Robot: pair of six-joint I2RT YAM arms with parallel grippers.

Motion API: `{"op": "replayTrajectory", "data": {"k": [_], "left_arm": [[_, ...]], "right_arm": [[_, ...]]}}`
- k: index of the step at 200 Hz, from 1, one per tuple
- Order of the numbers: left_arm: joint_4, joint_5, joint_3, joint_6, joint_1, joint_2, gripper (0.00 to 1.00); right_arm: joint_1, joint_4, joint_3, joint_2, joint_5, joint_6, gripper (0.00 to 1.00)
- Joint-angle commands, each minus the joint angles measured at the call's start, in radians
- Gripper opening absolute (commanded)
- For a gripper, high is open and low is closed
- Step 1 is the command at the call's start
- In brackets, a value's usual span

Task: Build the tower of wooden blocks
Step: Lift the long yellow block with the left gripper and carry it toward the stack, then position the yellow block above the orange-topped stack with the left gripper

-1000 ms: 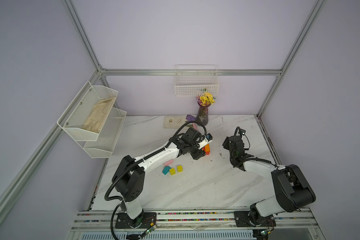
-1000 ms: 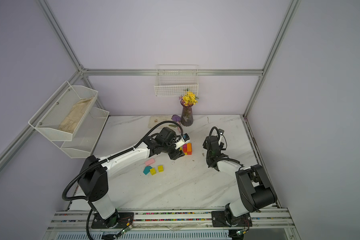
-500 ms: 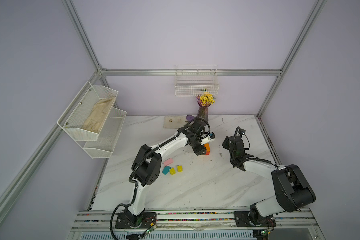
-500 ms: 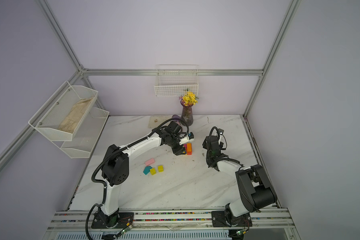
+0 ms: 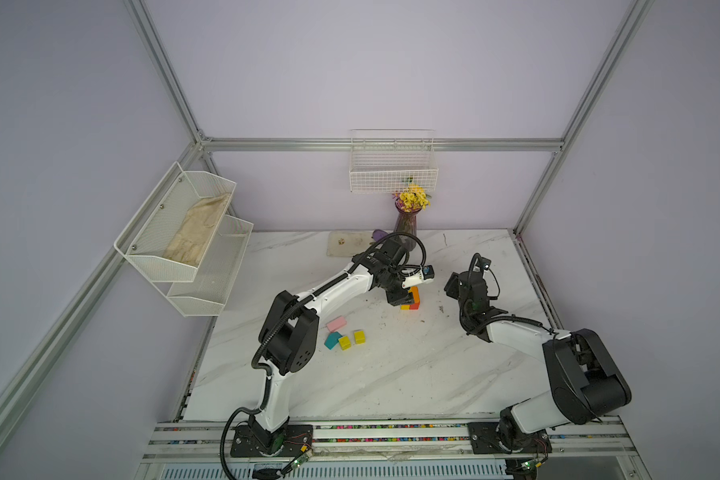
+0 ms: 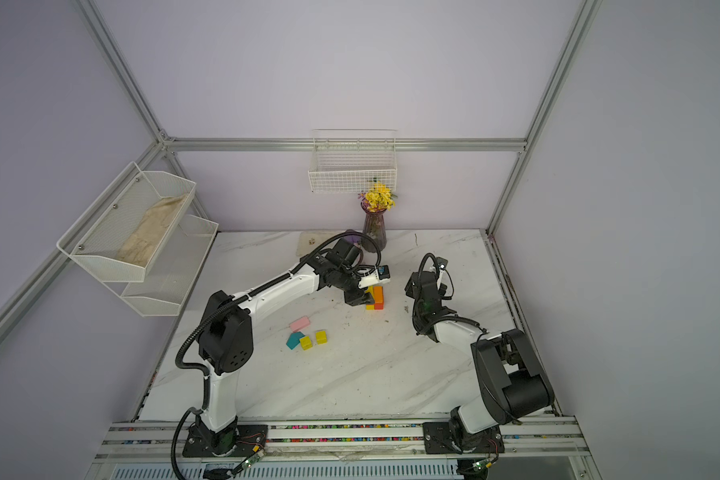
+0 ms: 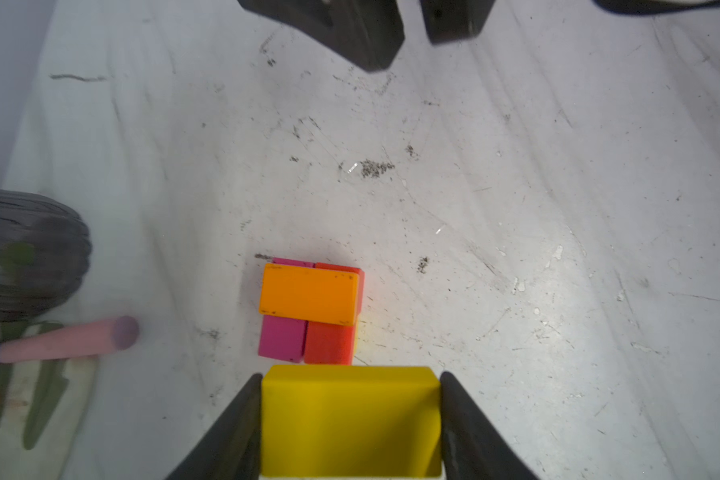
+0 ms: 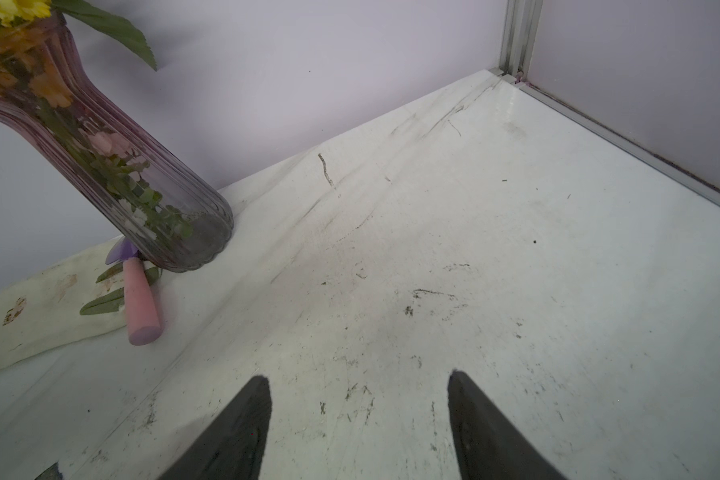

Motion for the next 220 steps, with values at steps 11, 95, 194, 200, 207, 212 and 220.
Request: {"op": "replayTrajectory", "data": {"k": [11,95,194,200,207,212,220], "left_arm": [[0.009,0.004,0.050,0.081,0.023,-0.028,0.00],[0.069,0.734,-0.104,0.382,0.319,-0.180,0.00],[-0.297,0.369,0.200,0.295,0.215,0.048,0.00],[-0.305,0.355,0.213,0.286,0.208,0.061,0.00],[-0.312,0.347,0.235,0.267,0.205,0.079,0.00],[-0.320,0.344,0.255,0.254,0.204,0.093,0.00],[-0.337,0.346,0.290,0.231,0.202,0.116,0.00]], "right_arm": [[-0.006,0.022,-0.019,-0.028,0.001,0.003,0.70],[-0.017,0.027,-0.028,-0.038,-0.014,0.006,0.70],[-0.025,0.040,-0.046,-0.059,-0.013,0.012,0.70],[-0.026,0.040,-0.047,-0.059,-0.013,0.013,0.70],[-0.025,0.042,-0.047,-0.060,-0.013,0.014,0.70],[-0.025,0.042,-0.048,-0.062,-0.013,0.014,0.70],[-0.027,0.043,-0.049,-0.062,-0.013,0.014,0.70]]}}
